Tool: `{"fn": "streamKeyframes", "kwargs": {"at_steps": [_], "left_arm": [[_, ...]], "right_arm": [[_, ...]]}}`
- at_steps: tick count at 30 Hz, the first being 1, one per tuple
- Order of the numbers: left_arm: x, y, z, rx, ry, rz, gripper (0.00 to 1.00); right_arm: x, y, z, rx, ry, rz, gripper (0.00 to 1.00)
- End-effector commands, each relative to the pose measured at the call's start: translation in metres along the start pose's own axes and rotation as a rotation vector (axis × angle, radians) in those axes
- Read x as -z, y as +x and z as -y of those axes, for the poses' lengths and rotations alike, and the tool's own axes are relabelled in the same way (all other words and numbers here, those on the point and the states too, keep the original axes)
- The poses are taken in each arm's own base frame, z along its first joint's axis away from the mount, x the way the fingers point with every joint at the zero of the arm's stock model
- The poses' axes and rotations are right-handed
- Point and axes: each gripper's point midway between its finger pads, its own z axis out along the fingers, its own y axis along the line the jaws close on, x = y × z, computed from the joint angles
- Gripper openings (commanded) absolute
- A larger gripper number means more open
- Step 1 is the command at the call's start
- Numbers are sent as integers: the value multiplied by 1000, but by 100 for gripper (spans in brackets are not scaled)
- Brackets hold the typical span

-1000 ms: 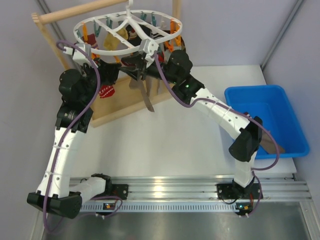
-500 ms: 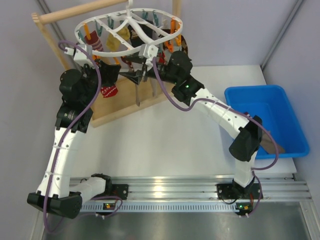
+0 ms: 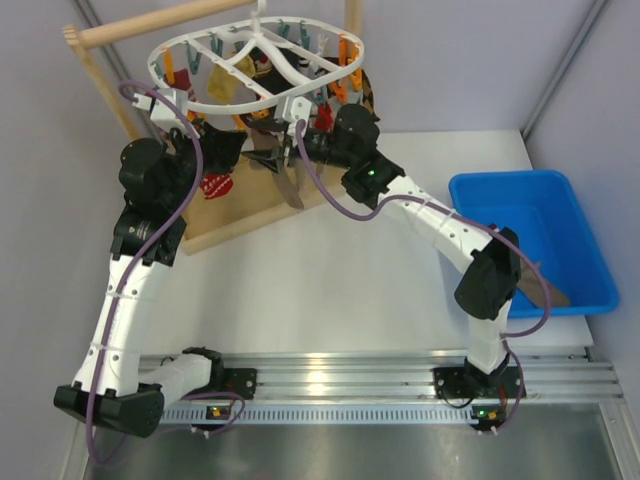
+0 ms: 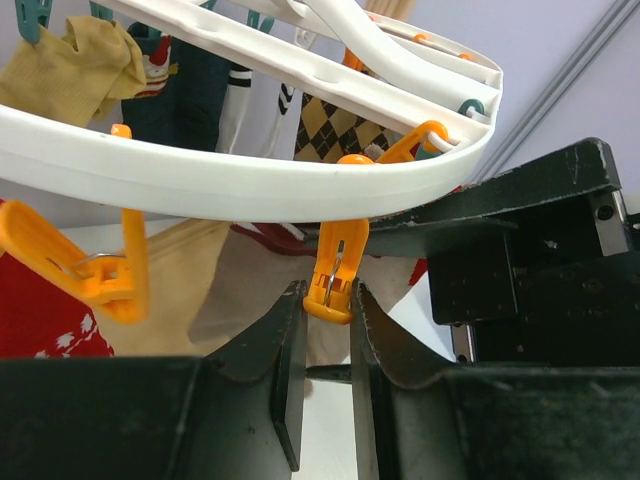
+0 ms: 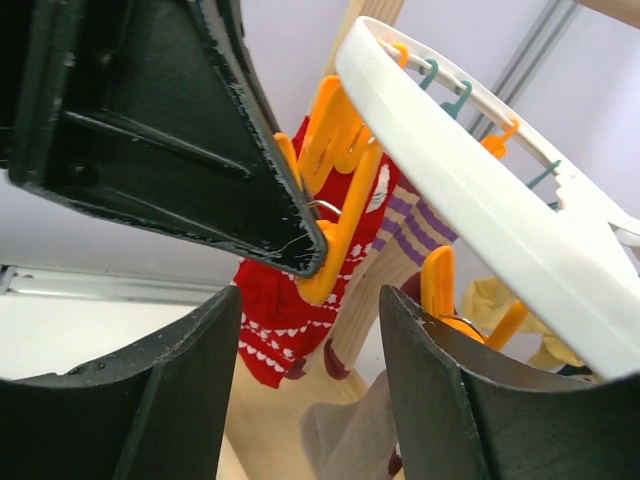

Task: Clip the socks to the hanger
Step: Open the clamp at the hanger.

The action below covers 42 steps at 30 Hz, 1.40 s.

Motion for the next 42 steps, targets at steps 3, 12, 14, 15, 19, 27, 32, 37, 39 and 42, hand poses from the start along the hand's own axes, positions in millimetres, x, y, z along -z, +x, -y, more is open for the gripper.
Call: {"fn": "streamKeyframes", "kwargs": {"at_steps": [3, 12, 14, 15, 19, 27, 32, 37, 39, 42], "left_arm": [[13, -28, 25, 5, 79, 64, 0], [10, -28, 17, 89, 23, 60, 11], [10, -31, 14, 106, 0, 72, 18], [10, -32, 12, 122, -14, 78, 22], [12, -43, 4, 140, -68, 124, 36], [20, -54, -4, 135, -124, 189, 52], [21, -67, -23, 98, -218, 264, 51], [14, -69, -31, 76, -250, 269, 46], [12, -68, -30, 74, -242, 264, 45], [10, -62, -30, 74, -236, 248, 44]], "right_arm": [[-10, -32, 16, 69, 65, 82, 51], [-13, -45, 30, 79, 166, 102, 8], [-11, -50, 30, 85, 173, 112, 1], [-12, -46, 27, 81, 172, 107, 0], [-11, -46, 26, 88, 179, 107, 0], [-16, -41, 21, 84, 150, 101, 11], [-17, -34, 20, 89, 148, 87, 15], [-17, -35, 19, 85, 145, 90, 15], [-17, -35, 19, 83, 146, 91, 18], [-18, -35, 18, 78, 137, 95, 25]]}}
